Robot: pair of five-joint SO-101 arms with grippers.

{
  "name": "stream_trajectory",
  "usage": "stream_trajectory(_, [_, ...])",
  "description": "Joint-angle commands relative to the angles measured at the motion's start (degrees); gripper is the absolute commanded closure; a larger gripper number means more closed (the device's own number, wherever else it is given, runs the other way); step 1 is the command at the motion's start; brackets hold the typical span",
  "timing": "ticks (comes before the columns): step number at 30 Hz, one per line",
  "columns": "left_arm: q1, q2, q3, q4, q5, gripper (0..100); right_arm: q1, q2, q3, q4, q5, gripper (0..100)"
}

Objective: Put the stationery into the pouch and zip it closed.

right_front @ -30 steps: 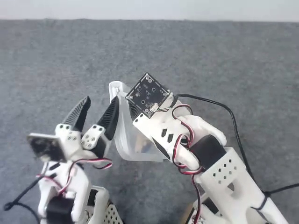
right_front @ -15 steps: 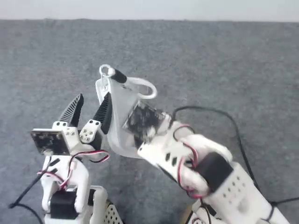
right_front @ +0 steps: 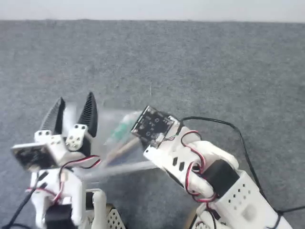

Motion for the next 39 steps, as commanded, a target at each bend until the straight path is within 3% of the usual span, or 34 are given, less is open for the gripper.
stream_trajectory(1, [-1.58,-0.88,-6.81,2.46,-0.88,77,3.30,-1.45,-0.26,-2.24,-0.70,81.8])
stream_trajectory(5, [-1.76,-0.88,-8.66,3.25,-0.97,77,5.05,-1.89,-0.26,-2.07,-0.79,82.4])
stream_trajectory(12, [-1.32,-0.88,-2.51,2.02,-0.88,88,10.24,-1.89,-1.05,-3.47,-0.35,97.6])
stream_trajectory(18, [-1.14,-0.88,6.81,-3.16,-0.88,89,16.31,-1.98,-0.70,-3.21,-0.79,99.2])
stream_trajectory(23, [3.60,-0.97,12.09,-3.25,-0.79,89,21.85,-3.82,2.64,-0.57,-0.79,98.9])
stream_trajectory(31, [13.54,-0.97,15.52,3.96,-0.88,89,30.37,-21.32,19.43,0.31,-0.35,99.1])
stream_trajectory(37, [15.12,-0.97,20.35,3.78,-0.97,89,32.31,-46.11,38.15,0.31,-0.35,99.1])
stream_trajectory(39, [15.12,-0.97,22.20,3.78,-0.97,89,33.19,-45.67,40.62,0.04,-0.70,99.1])
